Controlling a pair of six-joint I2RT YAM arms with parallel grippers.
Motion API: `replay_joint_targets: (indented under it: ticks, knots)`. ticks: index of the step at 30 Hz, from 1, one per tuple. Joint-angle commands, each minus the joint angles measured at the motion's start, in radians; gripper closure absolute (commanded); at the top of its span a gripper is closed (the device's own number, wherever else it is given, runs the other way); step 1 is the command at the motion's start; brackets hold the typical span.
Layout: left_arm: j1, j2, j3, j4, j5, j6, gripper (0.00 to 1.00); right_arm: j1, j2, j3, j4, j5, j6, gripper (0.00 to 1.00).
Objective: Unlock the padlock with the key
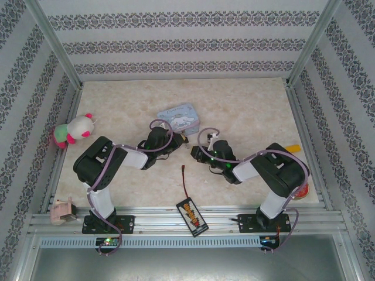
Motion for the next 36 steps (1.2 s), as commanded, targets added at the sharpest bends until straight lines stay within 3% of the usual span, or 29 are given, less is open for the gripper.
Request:
replay_joint_targets:
  ticks: [1, 12, 36]
  knots:
    - [-0.011, -0.038, 0.018, -0.063, 0.025, 0.029, 1.0, 0.042, -0.043, 0.093, -0.29, 0.109, -0.181, 0.75]
    - [0.004, -0.037, 0.07, -0.162, 0.066, 0.022, 1.0, 0.134, -0.027, 0.288, -0.611, 0.258, -0.373, 0.74]
    - [0.015, -0.03, 0.091, -0.178, 0.108, 0.003, 1.0, 0.175, 0.022, 0.431, -0.778, 0.385, -0.517, 0.64]
